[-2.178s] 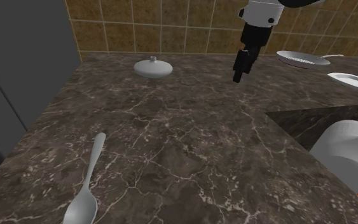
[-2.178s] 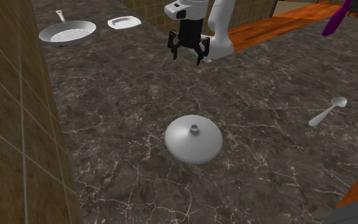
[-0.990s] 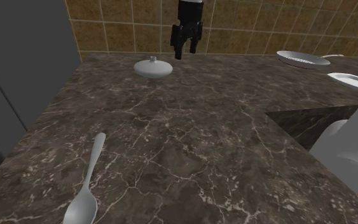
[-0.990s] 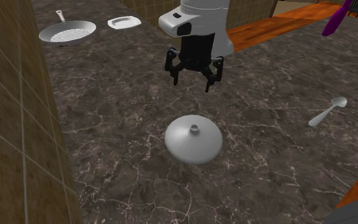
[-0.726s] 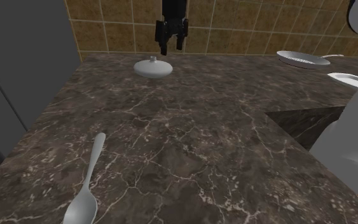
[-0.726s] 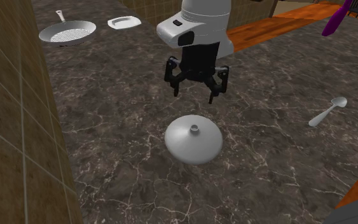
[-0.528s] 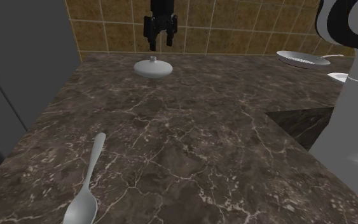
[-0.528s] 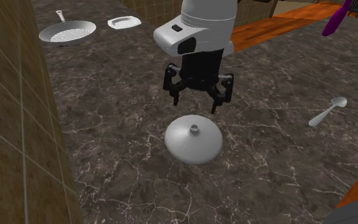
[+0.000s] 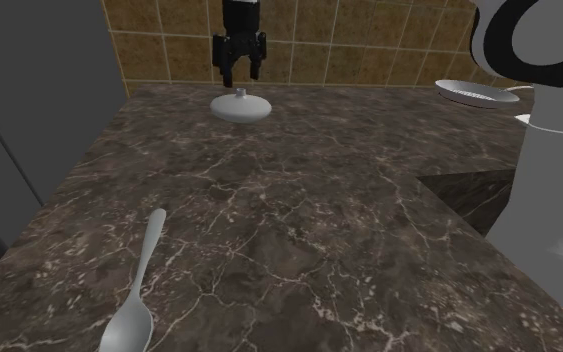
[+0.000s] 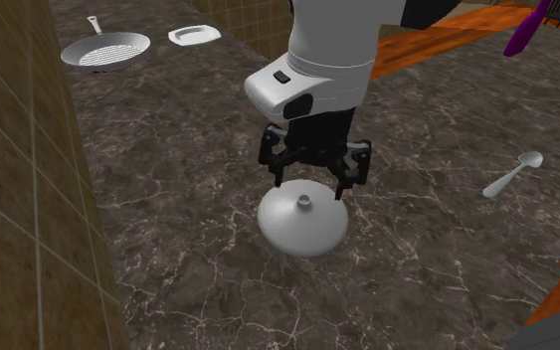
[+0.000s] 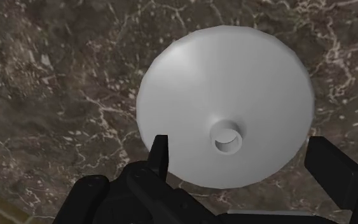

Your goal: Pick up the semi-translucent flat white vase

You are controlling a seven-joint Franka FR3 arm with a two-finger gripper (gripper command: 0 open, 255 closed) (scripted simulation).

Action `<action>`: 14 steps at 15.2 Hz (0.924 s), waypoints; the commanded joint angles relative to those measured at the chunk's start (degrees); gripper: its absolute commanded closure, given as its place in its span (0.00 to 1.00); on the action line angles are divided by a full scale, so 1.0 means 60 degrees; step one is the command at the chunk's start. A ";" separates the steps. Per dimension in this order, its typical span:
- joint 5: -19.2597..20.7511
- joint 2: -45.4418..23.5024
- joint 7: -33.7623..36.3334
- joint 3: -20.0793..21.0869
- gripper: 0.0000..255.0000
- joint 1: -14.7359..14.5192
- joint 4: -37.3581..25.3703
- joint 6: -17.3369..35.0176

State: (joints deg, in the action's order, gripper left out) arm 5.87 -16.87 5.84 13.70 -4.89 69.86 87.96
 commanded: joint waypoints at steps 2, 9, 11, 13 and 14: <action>-0.0032 0.0122 -0.0008 -0.0009 0.00 0.0049 0.0511 0.0398; -0.0022 0.0081 0.0001 -0.0007 1.00 0.0036 0.0445 0.0372; -0.0024 0.0085 -0.0002 -0.0008 1.00 0.0039 0.0453 0.0376; -0.0032 0.0122 -0.0008 -0.0009 1.00 0.0049 0.0511 0.0398; -0.0019 0.0071 -0.0009 -0.0007 1.00 0.0033 0.0307 0.0244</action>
State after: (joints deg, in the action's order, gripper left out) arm 5.75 -16.38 5.79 13.64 -4.65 72.09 89.83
